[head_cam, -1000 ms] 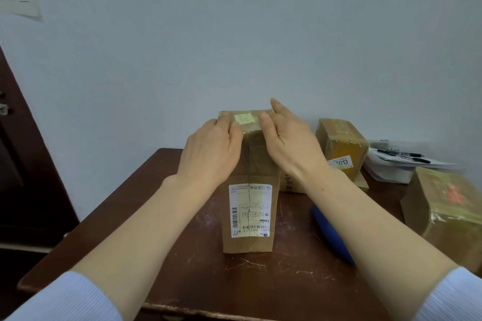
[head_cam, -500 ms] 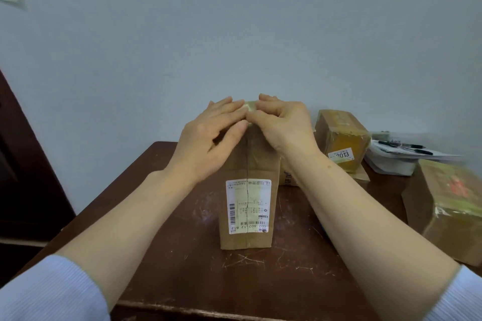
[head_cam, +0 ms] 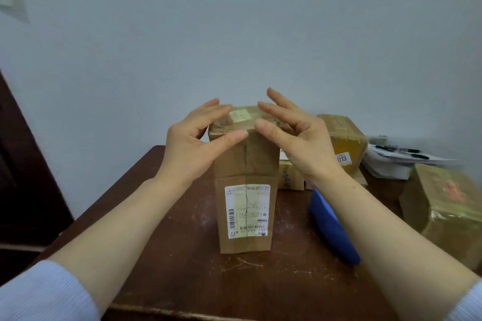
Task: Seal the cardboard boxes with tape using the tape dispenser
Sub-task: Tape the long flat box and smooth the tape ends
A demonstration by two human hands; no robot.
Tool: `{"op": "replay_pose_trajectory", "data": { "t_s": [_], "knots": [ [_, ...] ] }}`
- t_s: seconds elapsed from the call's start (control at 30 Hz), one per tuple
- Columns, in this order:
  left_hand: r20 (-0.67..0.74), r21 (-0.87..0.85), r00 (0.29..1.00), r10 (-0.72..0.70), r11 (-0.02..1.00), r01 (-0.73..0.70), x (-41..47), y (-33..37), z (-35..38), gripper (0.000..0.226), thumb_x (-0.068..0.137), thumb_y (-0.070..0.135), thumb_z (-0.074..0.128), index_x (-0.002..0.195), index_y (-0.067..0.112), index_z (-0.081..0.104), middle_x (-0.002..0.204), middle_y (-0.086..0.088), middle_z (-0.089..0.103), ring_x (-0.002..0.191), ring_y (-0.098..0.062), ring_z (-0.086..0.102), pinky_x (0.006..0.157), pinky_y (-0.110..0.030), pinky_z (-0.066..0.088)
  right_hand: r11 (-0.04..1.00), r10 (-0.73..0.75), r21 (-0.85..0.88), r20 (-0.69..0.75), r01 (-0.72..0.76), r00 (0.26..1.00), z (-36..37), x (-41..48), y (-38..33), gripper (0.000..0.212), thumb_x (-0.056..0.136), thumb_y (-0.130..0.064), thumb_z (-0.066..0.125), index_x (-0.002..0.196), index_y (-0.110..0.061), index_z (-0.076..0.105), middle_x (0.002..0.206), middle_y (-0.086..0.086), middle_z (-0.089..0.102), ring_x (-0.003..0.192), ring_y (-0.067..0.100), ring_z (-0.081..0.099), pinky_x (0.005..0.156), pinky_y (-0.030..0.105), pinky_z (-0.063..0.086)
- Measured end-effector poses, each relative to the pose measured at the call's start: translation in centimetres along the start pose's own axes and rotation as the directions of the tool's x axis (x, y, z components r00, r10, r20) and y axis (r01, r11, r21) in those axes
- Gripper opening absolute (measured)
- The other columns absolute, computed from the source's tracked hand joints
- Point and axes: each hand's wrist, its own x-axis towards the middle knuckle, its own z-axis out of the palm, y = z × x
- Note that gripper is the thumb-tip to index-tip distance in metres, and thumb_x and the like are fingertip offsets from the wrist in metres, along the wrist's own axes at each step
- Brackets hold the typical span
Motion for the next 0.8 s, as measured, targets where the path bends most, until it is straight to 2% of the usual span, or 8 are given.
{"op": "replay_pose_trajectory", "data": {
  "t_s": [0.13, 0.27, 0.37, 0.43, 0.5, 0.63, 0.73, 0.8],
  "knots": [
    [-0.001, 0.086, 0.991, 0.131, 0.988, -0.131, -0.3, -0.5, -0.1, 0.037, 0.077, 0.029, 0.073, 0.110, 0.012, 0.067, 0.110, 0.002, 0.068, 0.114, -0.011, 0.061, 0.105, -0.036, 0.043, 0.971, -0.191, -0.137, 0.032, 0.193, 0.981, 0.1, 0.0, 1.4, 0.029, 0.082, -0.007, 0.070, 0.110, -0.013, 0.065, 0.114, 0.001, 0.065, 0.125, 0.012, 0.051, 0.109, 0.027, 0.037],
    [0.076, 0.174, 0.977, 0.198, 0.962, -0.209, 0.3, -0.8, -0.1, 0.032, 0.083, 0.027, 0.067, 0.108, 0.008, 0.067, 0.107, 0.002, 0.068, 0.110, -0.007, 0.062, 0.104, -0.024, 0.041, 0.939, -0.291, -0.189, 0.003, 0.286, 0.957, 0.1, 0.7, 2.1, 0.022, 0.081, -0.012, 0.068, 0.103, -0.009, 0.070, 0.104, 0.006, 0.070, 0.115, 0.019, 0.061, 0.106, 0.036, 0.043],
    [0.068, 0.100, 0.985, 0.157, 0.982, -0.163, 0.4, -1.0, 0.0, 0.034, 0.080, 0.025, 0.072, 0.109, 0.009, 0.066, 0.108, 0.010, 0.068, 0.113, -0.008, 0.061, 0.104, -0.024, 0.041, 0.966, -0.239, -0.099, 0.004, 0.238, 0.971, -0.3, 1.0, 1.9, 0.023, 0.077, -0.008, 0.073, 0.100, -0.009, 0.070, 0.100, 0.004, 0.071, 0.110, 0.015, 0.063, 0.103, 0.032, 0.044],
    [0.076, 0.027, 0.991, 0.110, 0.993, -0.112, 0.4, -1.2, -0.2, 0.037, 0.075, 0.022, 0.077, 0.109, 0.008, 0.067, 0.106, 0.014, 0.069, 0.114, -0.009, 0.061, 0.104, -0.025, 0.041, 0.983, -0.169, -0.061, 0.067, 0.173, 0.983, -0.9, 1.3, 1.6, 0.027, 0.074, -0.007, 0.076, 0.101, -0.007, 0.071, 0.101, 0.004, 0.072, 0.108, 0.011, 0.064, 0.103, 0.026, 0.044],
    [0.085, 0.019, 0.990, 0.111, 0.993, -0.113, 0.5, -1.1, -0.2, 0.036, 0.073, 0.022, 0.079, 0.105, 0.010, 0.070, 0.105, 0.006, 0.070, 0.112, -0.011, 0.062, 0.104, -0.028, 0.042, 0.982, -0.154, -0.097, 0.110, 0.165, 0.982, -1.1, 1.5, 1.6, 0.029, 0.072, -0.009, 0.078, 0.101, -0.010, 0.071, 0.103, 0.003, 0.072, 0.109, 0.010, 0.063, 0.103, 0.026, 0.043],
    [0.084, 0.041, 0.986, 0.143, 0.988, -0.147, 1.0, -0.7, 0.4, 0.028, 0.078, 0.018, 0.073, 0.102, 0.006, 0.070, 0.101, -0.002, 0.072, 0.103, -0.012, 0.067, 0.102, -0.034, 0.045, 0.963, -0.227, -0.136, 0.063, 0.233, 0.972, -0.5, 1.7, 2.0, 0.025, 0.074, -0.007, 0.077, 0.098, -0.007, 0.072, 0.098, 0.004, 0.073, 0.105, 0.015, 0.065, 0.101, 0.028, 0.046],
    [0.147, 0.015, 0.985, 0.095, 0.995, -0.098, 1.0, -0.8, -0.3, 0.032, 0.078, 0.012, 0.072, 0.108, 0.005, 0.067, 0.098, 0.018, 0.070, 0.106, -0.006, 0.065, 0.100, -0.023, 0.044, 0.992, -0.113, -0.045, 0.116, 0.119, 0.987, -1.3, 1.8, 1.3, 0.027, 0.072, -0.002, 0.077, 0.099, -0.006, 0.071, 0.096, -0.005, 0.073, 0.102, 0.006, 0.066, 0.097, 0.019, 0.046],
    [0.185, -0.019, 0.981, 0.054, 0.998, -0.052, 1.0, -0.7, -0.9, 0.031, 0.079, 0.009, 0.071, 0.110, 0.007, 0.066, 0.098, 0.025, 0.069, 0.112, -0.005, 0.061, 0.101, -0.018, 0.041, 0.996, -0.071, -0.036, 0.184, 0.079, 0.980, -1.8, 1.9, 1.0, 0.029, 0.074, -0.001, 0.075, 0.102, -0.008, 0.070, 0.098, -0.011, 0.071, 0.109, 0.004, 0.062, 0.100, 0.018, 0.043]
  ]
}}
